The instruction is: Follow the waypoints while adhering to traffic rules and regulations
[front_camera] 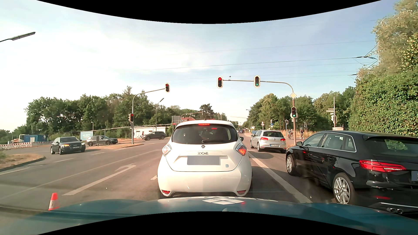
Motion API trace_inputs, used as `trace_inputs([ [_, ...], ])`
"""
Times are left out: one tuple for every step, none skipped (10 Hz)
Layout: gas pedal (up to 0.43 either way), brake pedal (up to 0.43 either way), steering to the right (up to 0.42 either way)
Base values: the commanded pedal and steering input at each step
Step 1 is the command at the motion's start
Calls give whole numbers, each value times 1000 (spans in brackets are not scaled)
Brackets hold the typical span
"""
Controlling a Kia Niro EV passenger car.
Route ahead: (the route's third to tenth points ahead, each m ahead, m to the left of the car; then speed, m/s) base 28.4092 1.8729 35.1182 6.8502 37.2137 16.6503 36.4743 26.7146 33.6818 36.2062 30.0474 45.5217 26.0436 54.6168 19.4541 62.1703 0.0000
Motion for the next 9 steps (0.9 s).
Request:
trace_inputs([
  [0,238,5],
  [0,238,5],
  [0,238,5],
  [0,238,5],
  [0,238,6],
  [0,238,6],
  [0,238,5],
  [0,238,5],
  [0,238,6],
])
